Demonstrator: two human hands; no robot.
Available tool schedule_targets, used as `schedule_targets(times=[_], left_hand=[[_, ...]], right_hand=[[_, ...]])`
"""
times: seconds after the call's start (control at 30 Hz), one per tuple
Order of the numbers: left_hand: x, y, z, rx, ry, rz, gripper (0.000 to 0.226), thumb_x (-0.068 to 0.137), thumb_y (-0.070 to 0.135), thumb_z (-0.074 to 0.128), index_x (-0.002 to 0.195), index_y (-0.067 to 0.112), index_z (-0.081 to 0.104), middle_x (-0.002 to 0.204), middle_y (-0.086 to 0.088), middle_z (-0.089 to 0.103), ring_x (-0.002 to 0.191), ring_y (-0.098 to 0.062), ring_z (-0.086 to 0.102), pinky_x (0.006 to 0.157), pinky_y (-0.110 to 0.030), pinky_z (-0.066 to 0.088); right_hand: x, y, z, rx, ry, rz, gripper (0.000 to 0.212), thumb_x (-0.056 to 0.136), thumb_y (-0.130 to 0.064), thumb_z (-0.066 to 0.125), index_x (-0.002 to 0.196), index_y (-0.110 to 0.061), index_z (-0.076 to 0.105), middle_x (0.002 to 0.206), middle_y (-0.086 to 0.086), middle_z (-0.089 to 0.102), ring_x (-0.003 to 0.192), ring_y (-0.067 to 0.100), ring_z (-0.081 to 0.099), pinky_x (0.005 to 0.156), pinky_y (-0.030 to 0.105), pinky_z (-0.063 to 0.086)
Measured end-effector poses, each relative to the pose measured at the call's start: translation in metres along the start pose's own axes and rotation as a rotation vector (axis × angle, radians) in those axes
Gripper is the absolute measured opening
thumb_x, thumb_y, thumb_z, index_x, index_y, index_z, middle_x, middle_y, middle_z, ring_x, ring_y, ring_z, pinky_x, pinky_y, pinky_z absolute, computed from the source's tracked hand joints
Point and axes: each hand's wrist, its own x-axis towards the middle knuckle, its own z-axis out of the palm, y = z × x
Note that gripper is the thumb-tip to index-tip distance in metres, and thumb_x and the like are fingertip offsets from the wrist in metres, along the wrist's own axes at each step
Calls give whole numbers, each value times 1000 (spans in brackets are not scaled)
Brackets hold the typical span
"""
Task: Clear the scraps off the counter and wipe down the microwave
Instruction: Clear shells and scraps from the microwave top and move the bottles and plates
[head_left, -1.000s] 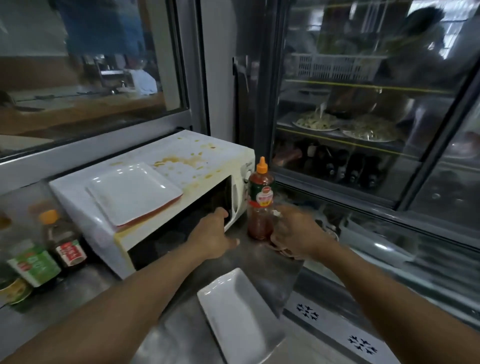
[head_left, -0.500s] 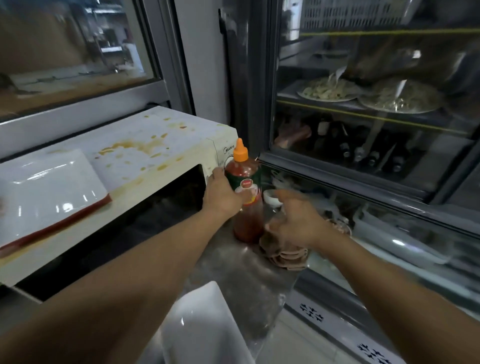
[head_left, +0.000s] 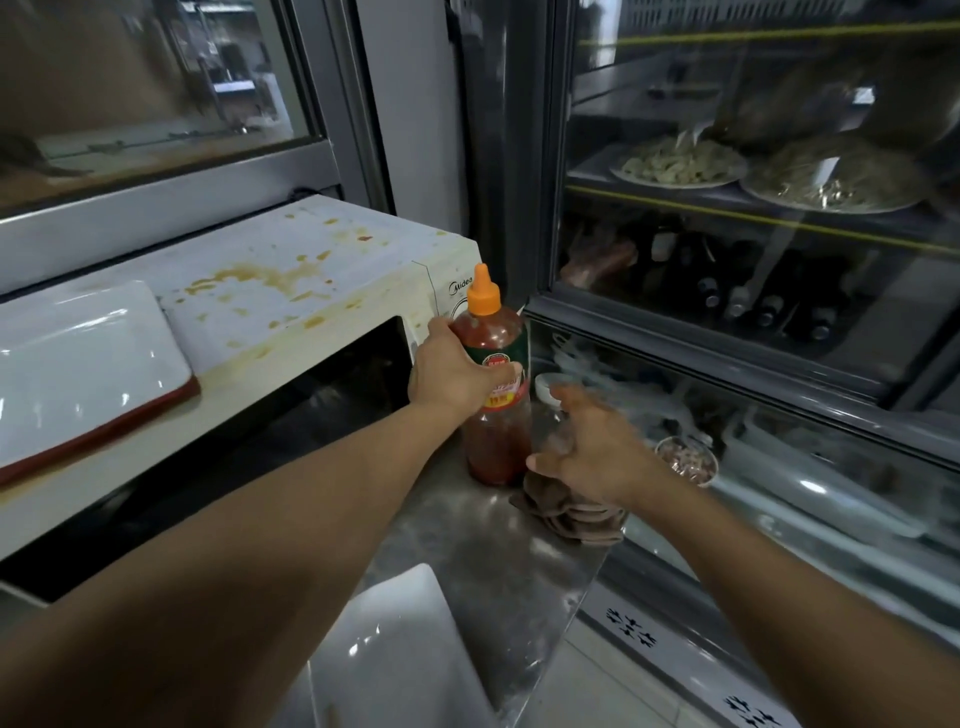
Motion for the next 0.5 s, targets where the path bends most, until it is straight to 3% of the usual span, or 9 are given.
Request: schedule_targets(times=[0.17, 0.33, 0.4, 0.5], left_hand=[[-18, 3, -23, 26, 21, -10, 81, 55, 45, 85, 118, 16, 42, 116, -3, 59, 106, -24, 60, 87, -44, 54], [-44, 10, -65, 45, 52, -23, 81, 54, 47, 84, 116, 16, 42, 114, -3, 60, 104, -24, 60, 86, -44, 54], [-57, 14, -85, 44, 74, -30, 80, 54, 47, 85, 115, 17, 42, 112, -1, 60, 102, -23, 61, 85, -44, 54], [-75, 21, -119, 55, 97, -31, 80, 53, 49, 84, 113, 18, 42, 111, -1, 60, 101, -22, 61, 83, -43, 54]], right_hand=[[-10, -10, -2, 3, -30, 9, 80, 73, -32, 76, 140, -21, 32, 138, 4, 43, 125, 21, 43, 89, 25, 34], [-27, -36, -11, -14, -67, -54, 66, 74, -28, 75, 130, -14, 42, 115, 3, 54, 111, 14, 49, 77, 20, 34], [-37, -50, -14, -59, -80, -95, 71, 75, -31, 73, 135, -13, 40, 133, 5, 47, 118, 15, 44, 87, 21, 34], [-53, -76, -17, -132, -104, -118, 76, 76, -39, 71, 139, -20, 33, 143, 5, 39, 128, 23, 41, 104, 36, 39]])
